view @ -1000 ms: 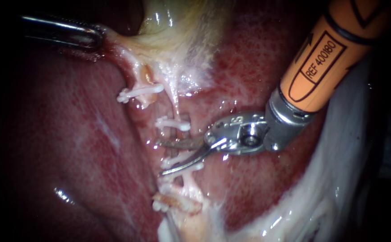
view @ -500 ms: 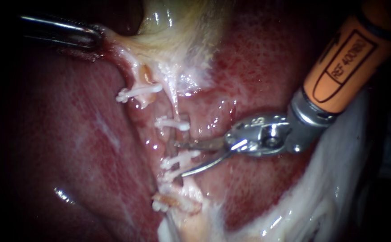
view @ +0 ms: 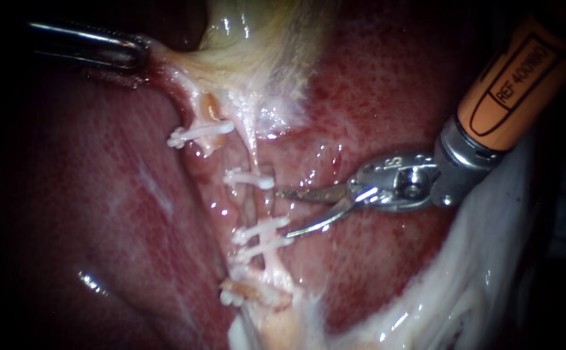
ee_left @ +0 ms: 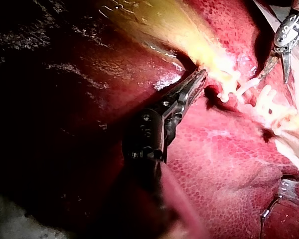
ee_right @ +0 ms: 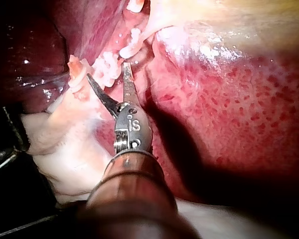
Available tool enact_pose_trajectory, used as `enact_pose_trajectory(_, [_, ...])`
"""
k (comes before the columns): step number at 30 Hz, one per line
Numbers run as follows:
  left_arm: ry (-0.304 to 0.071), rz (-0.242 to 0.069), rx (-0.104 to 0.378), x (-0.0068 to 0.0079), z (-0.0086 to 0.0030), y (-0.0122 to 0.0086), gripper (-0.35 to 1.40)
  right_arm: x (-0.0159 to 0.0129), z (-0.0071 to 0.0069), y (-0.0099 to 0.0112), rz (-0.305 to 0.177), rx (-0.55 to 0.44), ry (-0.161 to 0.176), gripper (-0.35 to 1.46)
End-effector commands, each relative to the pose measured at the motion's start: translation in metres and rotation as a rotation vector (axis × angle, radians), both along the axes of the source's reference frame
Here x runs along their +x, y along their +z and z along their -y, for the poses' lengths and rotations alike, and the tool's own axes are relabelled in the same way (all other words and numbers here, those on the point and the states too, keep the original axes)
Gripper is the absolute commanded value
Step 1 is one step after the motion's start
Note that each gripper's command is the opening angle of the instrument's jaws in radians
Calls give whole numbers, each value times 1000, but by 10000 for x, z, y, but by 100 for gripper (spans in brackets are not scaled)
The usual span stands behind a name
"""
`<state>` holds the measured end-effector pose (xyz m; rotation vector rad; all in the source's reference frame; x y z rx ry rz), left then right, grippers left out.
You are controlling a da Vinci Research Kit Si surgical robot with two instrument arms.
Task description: Go to the cutting position right tube
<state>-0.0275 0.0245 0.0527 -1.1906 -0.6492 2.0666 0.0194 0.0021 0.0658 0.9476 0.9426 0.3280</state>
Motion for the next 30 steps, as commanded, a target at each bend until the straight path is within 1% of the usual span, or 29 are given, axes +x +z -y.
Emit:
enact_pose_trajectory(1, [0, 0, 0, 0, 0, 0, -35, 0, 0, 5, 2, 4, 0, 143])
enact_pose_trajectory(4, [0, 0, 0, 0, 0, 0, -35, 0, 2, 20, 13, 12, 2, 143])
enact_pose_trajectory(8, [0, 0, 0, 0, 0, 0, -35, 4, 3, 36, 21, 21, -12, 143])
enact_pose_trajectory(11, [0, 0, 0, 0, 0, 0, -35, 8, 4, 38, 28, 32, -18, 143])
enact_pose_trajectory(16, [0, 0, 0, 0, 0, 0, -35, 19, 5, 38, 12, 49, -27, 143])
enact_pose_trajectory(20, [0, 0, 0, 0, 0, 0, -35, 30, 10, 40, 4, 68, -32, 143])
enact_pose_trajectory(26, [0, 0, 0, 0, 0, 0, -35, 45, 18, 42, -40, 103, -46, 145])
enact_pose_trajectory(30, [0, 0, 0, 0, 0, 0, -35, 53, 22, 35, -95, 137, -43, 145])
